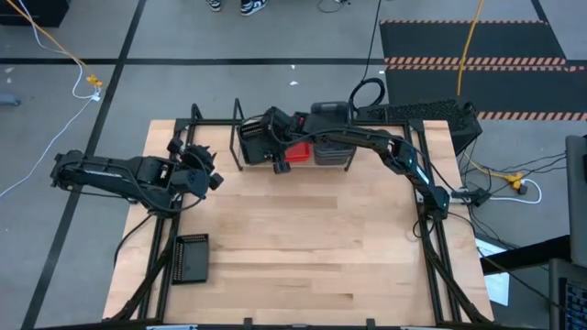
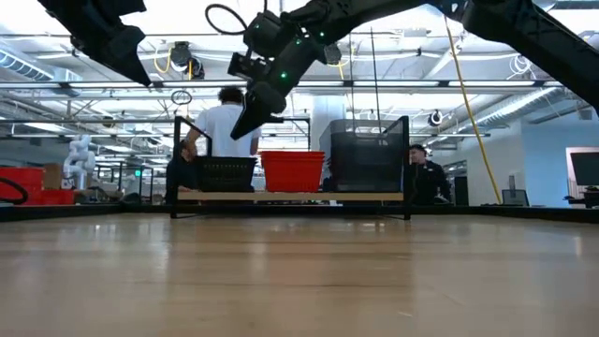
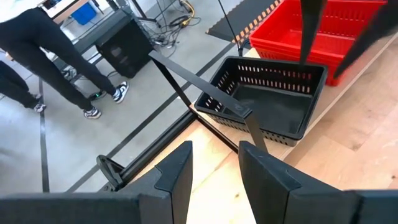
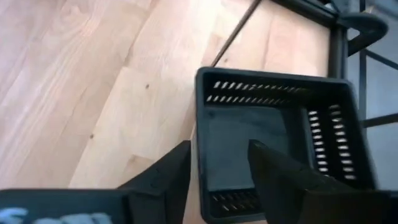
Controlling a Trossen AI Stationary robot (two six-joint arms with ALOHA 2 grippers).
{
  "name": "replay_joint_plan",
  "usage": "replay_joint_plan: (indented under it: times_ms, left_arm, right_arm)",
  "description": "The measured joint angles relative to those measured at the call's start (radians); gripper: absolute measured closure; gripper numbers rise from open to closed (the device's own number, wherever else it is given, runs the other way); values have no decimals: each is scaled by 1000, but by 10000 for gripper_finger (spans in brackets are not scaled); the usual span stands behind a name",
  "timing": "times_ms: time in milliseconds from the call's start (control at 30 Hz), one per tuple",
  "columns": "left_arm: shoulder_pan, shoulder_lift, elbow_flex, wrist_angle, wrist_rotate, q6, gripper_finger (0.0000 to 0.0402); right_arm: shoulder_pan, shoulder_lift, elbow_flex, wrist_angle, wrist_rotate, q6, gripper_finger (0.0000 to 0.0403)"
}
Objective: Stack baskets on shelf by color
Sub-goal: Stack the right black bin on top of the black bin on the shelf
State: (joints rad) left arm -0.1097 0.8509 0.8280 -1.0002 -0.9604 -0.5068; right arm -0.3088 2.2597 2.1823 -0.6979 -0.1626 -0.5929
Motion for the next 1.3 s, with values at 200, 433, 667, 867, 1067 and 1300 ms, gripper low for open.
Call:
replay_joint_plan:
  times_ms: [200, 433, 667, 867, 1067, 1300]
  left_arm:
    - [0, 0, 0, -2, 1, 0, 268]
    - [0, 0, 0, -8, 2, 3, 268]
    - [0, 0, 0, -7, 2, 3, 268]
    - [0, 0, 0, -7, 2, 2, 268]
    - [0, 0, 0, -4, 1, 0, 268]
    - [0, 0, 0, -1, 2, 0, 268]
  right_arm:
    - [12, 4, -104, 112, 4, -31, 236]
    - [21, 5, -198, 244, 27, 10, 243]
    - [21, 3, -221, 324, 85, 117, 298]
    - [23, 3, -221, 334, 84, 208, 375]
    - [27, 3, -221, 372, 84, 334, 387]
    - [38, 3, -221, 387, 83, 292, 373]
